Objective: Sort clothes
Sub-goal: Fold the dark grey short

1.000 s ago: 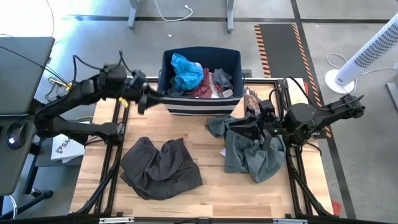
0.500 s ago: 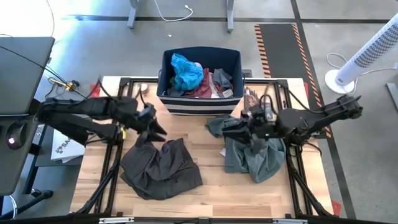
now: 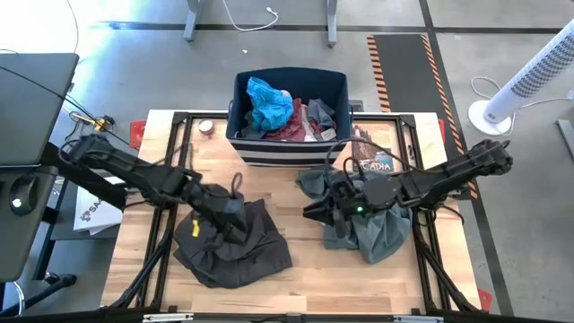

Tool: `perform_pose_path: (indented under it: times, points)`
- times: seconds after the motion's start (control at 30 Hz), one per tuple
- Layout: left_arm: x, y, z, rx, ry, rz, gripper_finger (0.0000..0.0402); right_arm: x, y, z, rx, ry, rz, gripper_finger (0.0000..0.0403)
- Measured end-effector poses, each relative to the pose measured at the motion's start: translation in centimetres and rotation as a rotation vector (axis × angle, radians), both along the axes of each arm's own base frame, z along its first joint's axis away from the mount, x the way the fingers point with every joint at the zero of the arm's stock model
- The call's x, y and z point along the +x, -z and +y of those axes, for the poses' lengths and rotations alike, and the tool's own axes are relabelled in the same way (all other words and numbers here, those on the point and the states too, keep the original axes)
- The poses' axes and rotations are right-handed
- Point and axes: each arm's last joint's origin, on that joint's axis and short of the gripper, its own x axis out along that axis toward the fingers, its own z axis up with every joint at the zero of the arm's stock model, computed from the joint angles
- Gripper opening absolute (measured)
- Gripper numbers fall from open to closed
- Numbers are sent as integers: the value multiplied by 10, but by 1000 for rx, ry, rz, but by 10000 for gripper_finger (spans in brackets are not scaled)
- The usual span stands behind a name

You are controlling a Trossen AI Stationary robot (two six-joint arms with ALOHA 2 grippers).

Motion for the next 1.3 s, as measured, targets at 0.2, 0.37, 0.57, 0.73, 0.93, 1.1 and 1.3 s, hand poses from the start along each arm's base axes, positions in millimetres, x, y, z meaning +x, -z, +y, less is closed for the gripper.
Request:
perform_pose_path:
  times: [0.2,0.37,0.57,0.73,0.93,1.1,1.3]
  points:
    - [20,28,-8,49,13,101,188,10,14,6,52,-43,64,99]
    - [31,40,-14,73,48,93,188,15,21,9,78,-88,95,99]
    - [42,49,-37,115,174,-19,188,14,22,11,113,-170,113,99]
    - [51,67,-59,81,193,-10,188,11,24,17,87,-259,134,99]
    - [62,79,-87,148,139,6,188,7,27,24,-20,-316,139,99]
    - [64,95,-99,249,132,136,188,5,29,25,-34,-338,157,99]
    - [60,119,-105,278,110,279,188,6,28,25,-1,-322,162,99]
